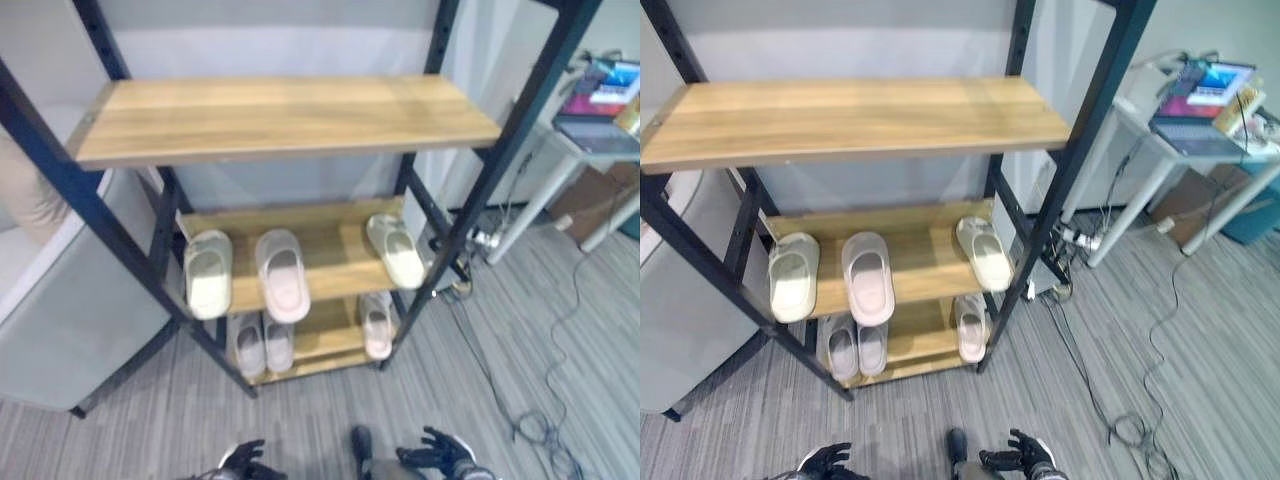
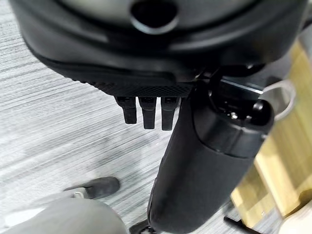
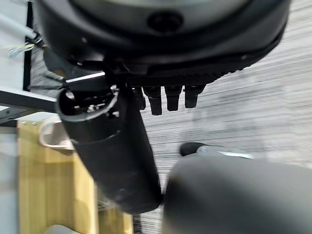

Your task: Arrange the slippers neatly on the shoe rack.

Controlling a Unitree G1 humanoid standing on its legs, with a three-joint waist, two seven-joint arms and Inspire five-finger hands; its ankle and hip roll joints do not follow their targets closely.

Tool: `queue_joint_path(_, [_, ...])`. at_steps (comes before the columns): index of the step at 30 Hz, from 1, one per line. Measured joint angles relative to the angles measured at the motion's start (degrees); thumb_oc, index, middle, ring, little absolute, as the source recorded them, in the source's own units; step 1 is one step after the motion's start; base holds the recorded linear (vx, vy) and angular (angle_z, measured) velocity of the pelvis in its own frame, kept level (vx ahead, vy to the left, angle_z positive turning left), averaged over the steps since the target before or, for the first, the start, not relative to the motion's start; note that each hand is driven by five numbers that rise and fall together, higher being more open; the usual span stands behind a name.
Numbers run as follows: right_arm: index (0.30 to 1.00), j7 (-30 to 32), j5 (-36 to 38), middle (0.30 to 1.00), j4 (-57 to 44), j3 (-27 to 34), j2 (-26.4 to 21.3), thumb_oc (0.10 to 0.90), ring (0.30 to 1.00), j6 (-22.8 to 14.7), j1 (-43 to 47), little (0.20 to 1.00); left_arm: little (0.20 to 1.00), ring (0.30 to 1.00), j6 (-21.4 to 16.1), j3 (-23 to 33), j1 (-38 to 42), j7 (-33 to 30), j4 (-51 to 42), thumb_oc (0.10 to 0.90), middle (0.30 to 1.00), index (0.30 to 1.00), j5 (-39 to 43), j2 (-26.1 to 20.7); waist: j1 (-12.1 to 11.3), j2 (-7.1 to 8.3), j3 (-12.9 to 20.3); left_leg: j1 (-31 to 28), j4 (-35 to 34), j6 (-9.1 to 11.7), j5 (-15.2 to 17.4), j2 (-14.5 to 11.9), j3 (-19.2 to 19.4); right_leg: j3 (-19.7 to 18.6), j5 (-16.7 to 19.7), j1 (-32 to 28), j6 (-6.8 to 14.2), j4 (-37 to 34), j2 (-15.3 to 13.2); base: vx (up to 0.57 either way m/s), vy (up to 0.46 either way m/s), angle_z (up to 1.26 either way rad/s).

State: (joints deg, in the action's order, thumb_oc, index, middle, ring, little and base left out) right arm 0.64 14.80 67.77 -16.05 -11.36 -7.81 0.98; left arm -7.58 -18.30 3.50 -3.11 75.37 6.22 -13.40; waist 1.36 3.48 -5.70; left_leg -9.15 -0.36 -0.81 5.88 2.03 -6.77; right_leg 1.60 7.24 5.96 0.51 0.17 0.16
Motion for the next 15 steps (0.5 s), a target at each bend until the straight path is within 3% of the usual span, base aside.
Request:
queue_joint_path(3, [0.9,0.24,0.01,0.9,0.0,-0.1,-0.71,0.8,0.9,0.06,-0.08,0.9,0.9,0.9,-0.02,0.08,0.87,0.03,-0.71,0.8,0.9,0.9,-0.19,0.41,0.11,0.3,-0.11,4.02,8.16,3.18,2.58,-0.42,1.2,2.65,1.12,-3.0,-2.62,-3.89,0.0,0.01,-0.048,0.47])
queue_joint_path(5, [0.9,0.62,0.03,0.9,-0.1,-0.23,-1.01,0.8,0.9,0.09,0.41,0.9,0.9,0.9,-0.05,-0.34,2.69,0.11,-1.4,0.8,0.9,0.9,-0.24,1.14,0.16,1.29,-0.75,10.5,19.89,5.48,4.2,-0.97,6.09,4.21,-0.18,-3.51,-4.48,-4.17,-0.67,-0.01,-0.03,0.44])
queue_joint_path(6, [0.9,0.66,0.03,0.9,-0.05,-0.42,-0.93,0.8,0.9,0.09,0.66,0.9,0.9,0.9,-0.04,-0.49,3.08,0.12,-1.69,0.8,0.9,0.9,-0.22,1.25,0.28,1.82,-1.1,11.6,21.18,5.13,4.4,-1.37,7.87,4.53,-0.19,-3.84,-4.51,-4.38,-0.79,0.07,0.03,0.28])
queue_joint_path(8, [0.9,0.66,0.04,0.9,0.01,-1.16,-0.76,0.8,0.9,0.02,1.05,0.9,0.9,0.9,-0.1,-0.61,3.73,0.21,-1.82,0.8,0.9,0.9,-0.25,1.64,0.86,2.39,-1.95,12.63,19.19,4.98,4.48,-3.8,9.96,5.93,-1.25,-5.69,-5.07,-5.25,-1.04,0.14,0.083,0.23])
queue_joint_path(10, [0.9,0.78,0.04,0.9,-0.02,-1.14,-0.63,0.8,0.9,0.07,0.74,0.9,0.9,0.9,-0.11,-0.65,4.15,0.18,-1.77,0.8,0.9,0.9,-0.3,1.89,2.01,2.69,-2.83,12.65,15.7,5.15,3.34,-6.11,12.54,7.24,-2.3,-6.37,-4.28,-5.53,-1.32,0.13,0.084,0.34])
queue_joint_path(11, [0.9,0.9,0.04,0.9,-0.01,-1.16,-1.26,0.8,0.9,0.07,-0.01,0.9,0.9,0.9,-0.2,-0.62,4.38,0.14,-2.01,0.8,0.9,0.9,-0.28,2.77,1.59,1.7,-3.24,13.28,11.95,4.86,1.66,-8.15,12.31,7.0,-2.52,-6.73,-3.92,-5.46,-1.42,0.15,0.084,0.17])
queue_joint_path(14, [0.9,1.11,0.65,0.9,0.04,-0.85,-2.01,0.8,0.9,0.16,-0.2,0.9,0.9,0.9,-0.19,-1.24,4.52,0.14,-2.6,0.8,0.9,0.9,-0.07,3.66,1.55,-0.08,-4.05,13.82,6.4,5.22,-2.53,-9.06,10.63,6.42,-2.78,-6.34,-3.28,-5.07,-1.92,0.13,0.109,-0.07])
queue_joint_path(15, [0.9,1.08,1.13,0.9,0.06,-0.44,-2.43,0.8,0.9,0.16,-0.59,0.9,0.9,0.9,-0.18,-1.48,4.24,0.1,-2.84,0.8,0.9,0.9,-0.03,3.71,1.54,-0.9,-4.16,12.59,4.4,4.95,-6.23,-8.72,10.75,5.24,-2.73,-6.57,-1.95,-4.93,-2.07,0.1,0.12,-0.25])
